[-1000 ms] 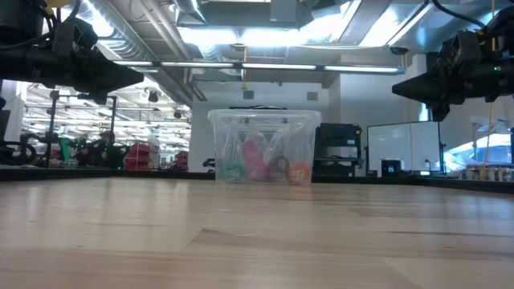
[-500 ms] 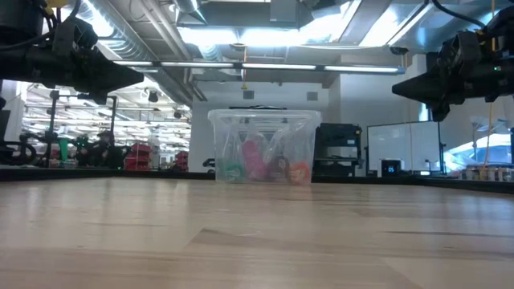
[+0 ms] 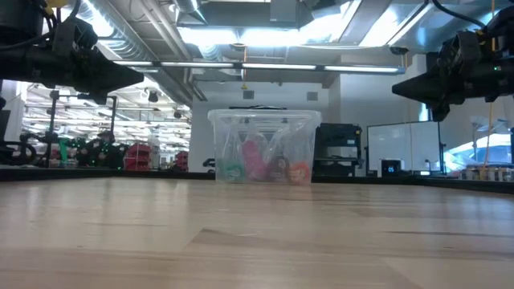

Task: Roll bandage
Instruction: Return to Home Position

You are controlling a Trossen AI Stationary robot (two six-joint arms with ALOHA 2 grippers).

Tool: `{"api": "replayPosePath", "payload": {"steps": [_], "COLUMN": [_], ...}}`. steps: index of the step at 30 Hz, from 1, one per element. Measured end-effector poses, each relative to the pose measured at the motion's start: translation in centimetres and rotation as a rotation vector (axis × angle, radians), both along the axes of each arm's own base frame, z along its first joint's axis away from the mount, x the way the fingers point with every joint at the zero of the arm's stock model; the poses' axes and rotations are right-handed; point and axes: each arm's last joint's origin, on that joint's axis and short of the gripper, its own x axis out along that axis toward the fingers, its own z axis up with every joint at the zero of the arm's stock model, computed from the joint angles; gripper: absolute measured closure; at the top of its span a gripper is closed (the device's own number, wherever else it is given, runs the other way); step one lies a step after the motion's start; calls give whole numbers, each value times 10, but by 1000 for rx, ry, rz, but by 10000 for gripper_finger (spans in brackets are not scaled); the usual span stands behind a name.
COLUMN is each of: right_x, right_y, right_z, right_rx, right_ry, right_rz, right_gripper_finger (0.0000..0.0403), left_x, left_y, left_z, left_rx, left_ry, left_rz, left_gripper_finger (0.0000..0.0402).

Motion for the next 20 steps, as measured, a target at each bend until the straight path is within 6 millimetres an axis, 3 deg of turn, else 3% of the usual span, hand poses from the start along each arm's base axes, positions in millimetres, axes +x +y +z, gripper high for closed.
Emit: {"api": "replayPosePath", "payload": {"steps": [20], "right_x": [0], "right_y": [0], "right_z": [0], "right_rx": [0], "right_ry": [0], "right_rz": [0], "right_gripper_finger": [393], "left_x": [0], "left_y": [0], "left_z": [0], "left_rx": [0], "left_ry": [0], "left_rz": [0], "left_gripper_finger": [397]}}
